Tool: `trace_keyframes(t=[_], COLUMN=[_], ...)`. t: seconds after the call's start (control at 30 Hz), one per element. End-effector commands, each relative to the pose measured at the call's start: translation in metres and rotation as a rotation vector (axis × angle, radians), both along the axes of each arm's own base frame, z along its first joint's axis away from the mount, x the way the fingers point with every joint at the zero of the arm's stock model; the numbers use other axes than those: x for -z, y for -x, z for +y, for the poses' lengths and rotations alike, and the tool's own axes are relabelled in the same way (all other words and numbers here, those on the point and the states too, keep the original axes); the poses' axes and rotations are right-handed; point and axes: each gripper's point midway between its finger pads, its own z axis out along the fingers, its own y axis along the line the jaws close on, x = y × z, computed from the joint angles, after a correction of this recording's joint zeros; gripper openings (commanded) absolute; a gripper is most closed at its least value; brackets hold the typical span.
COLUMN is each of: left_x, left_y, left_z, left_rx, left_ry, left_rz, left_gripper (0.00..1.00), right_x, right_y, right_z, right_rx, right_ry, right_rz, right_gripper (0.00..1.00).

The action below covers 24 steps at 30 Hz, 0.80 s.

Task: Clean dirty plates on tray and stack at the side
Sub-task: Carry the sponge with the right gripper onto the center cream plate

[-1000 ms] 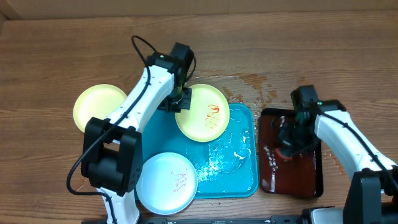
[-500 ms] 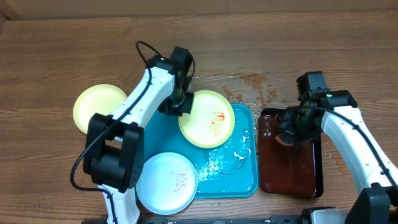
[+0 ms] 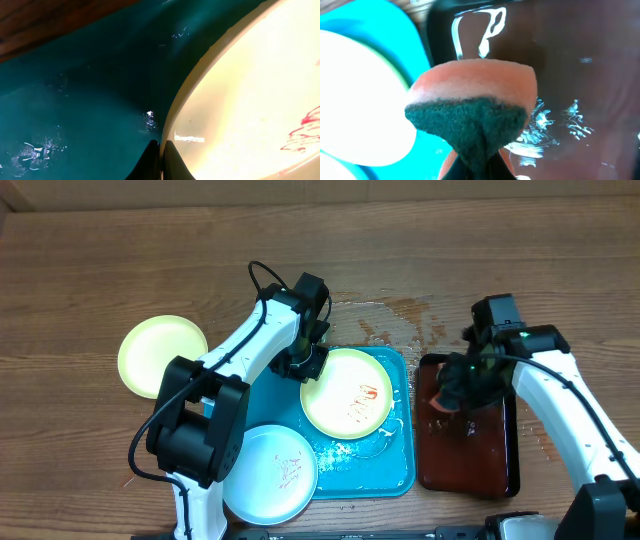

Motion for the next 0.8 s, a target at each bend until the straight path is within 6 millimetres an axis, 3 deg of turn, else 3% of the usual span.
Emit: trace_keyframes(t=[0.0,0.23,0.43,0.5,0.57,0.77], left_x=[0.007,0.007,0.007,0.007,0.007,0.006], left_y=[0.004,0.002,0.002,0.001,0.002,0.003], left_z=[-0.002,-0.003,-0.005,-0.005,-0.006,-0.007], left_rx=[0.019,0.011,0.011,0.011,0.01,0.01], left_ry=[0.004,0.007,0.019,0.019,0.023,0.031], left_rz=[0.02,0.015,0.015,0.013,0.015,0.021], left_gripper=[0.04,0.04,0.04,0.04,0.04,0.04], right_x=[-0.017,-0.028,-0.037,-0.036,-0.03,0.007], right_y=[-0.01,-0.016,-0.005,-0.002,0.002,0.012], right_z=[0.019,0.082,0.15,0.165,0.171,0.165], right_rx=[-0.06,-0.118,-0.127,-0.083,-0.018,0.173], right_ry=[-0.064,-0.191,-0.28,-0.287,-0.264,-0.171], right_rz=[-0.072,-0.138,-0.163,-0.154,-0.132,-0.01], right_gripper=[0.04,0.04,0.04,0.04,0.04,0.04])
